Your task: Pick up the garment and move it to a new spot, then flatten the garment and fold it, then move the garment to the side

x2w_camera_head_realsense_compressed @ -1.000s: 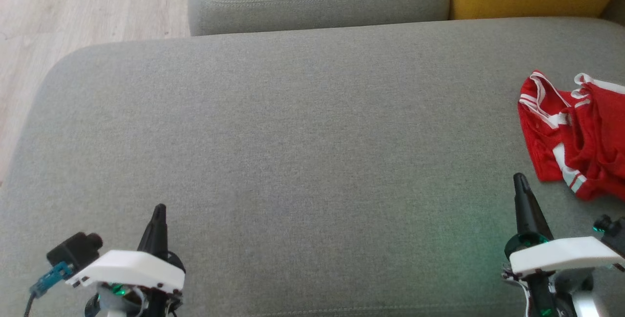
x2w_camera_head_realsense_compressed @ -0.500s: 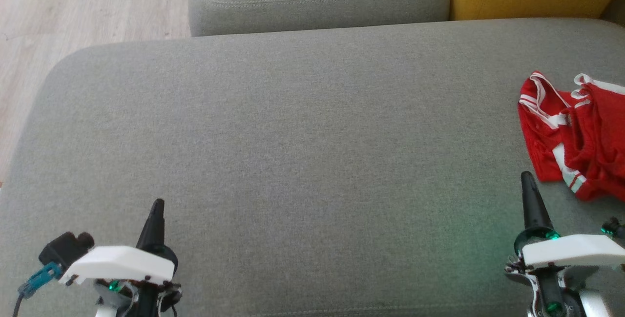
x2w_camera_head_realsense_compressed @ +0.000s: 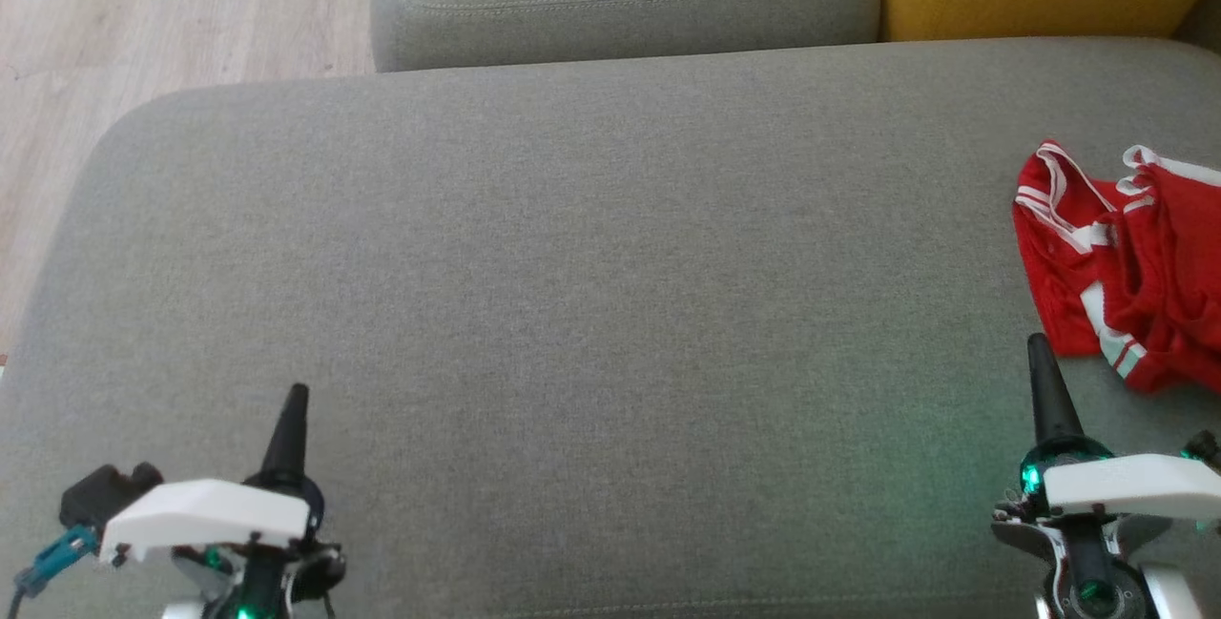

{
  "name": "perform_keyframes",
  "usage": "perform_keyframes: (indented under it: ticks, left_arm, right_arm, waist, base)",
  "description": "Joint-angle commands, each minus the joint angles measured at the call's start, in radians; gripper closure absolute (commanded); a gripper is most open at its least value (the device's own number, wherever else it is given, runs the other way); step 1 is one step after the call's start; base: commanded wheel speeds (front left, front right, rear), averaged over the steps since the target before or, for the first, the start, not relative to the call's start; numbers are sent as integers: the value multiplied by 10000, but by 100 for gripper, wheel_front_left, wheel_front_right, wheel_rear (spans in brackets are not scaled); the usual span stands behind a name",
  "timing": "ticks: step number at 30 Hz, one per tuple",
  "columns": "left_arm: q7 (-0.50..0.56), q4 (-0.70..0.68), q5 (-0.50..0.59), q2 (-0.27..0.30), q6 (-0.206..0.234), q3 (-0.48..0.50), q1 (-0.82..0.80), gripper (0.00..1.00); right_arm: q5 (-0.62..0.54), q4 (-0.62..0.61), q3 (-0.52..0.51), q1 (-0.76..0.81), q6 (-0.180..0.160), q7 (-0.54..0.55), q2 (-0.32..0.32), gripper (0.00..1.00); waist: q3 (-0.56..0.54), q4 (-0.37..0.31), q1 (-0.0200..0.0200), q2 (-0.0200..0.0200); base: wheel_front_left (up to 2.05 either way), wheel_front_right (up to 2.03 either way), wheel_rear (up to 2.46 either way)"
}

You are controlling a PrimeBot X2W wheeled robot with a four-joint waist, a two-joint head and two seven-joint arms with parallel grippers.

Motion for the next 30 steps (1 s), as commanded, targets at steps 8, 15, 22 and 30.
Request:
perform_keyframes:
  ticks: [8, 15, 22, 30]
  left_arm:
    - [246, -188, -1089, -36, -343, 647, -706, 100]
    - [400, -121, -1747, -111, -528, 858, -779, 100]
    - [582, -41, -2515, -200, -744, 1106, -865, 100]
    - [791, 49, -3389, -303, -991, 1391, -963, 100]
  right_arm:
    - [1156, -70, 0, -632, 27, 89, -215, 100]
    - [1835, 60, -61, -721, 28, 139, -214, 100]
    - [2626, 212, -134, -826, 30, 198, -212, 100]
    - [3529, 385, -221, -945, 32, 267, -207, 100]
  waist:
    - [-13, 7, 0, -1]
    - [-22, 12, 0, -1]
    - [-33, 18, 0, -1]
    - [-45, 24, 0, -1]
  base:
    - [0, 0, 0]
    - [0, 0, 0]
    - [0, 0, 0]
    - [0, 0, 0]
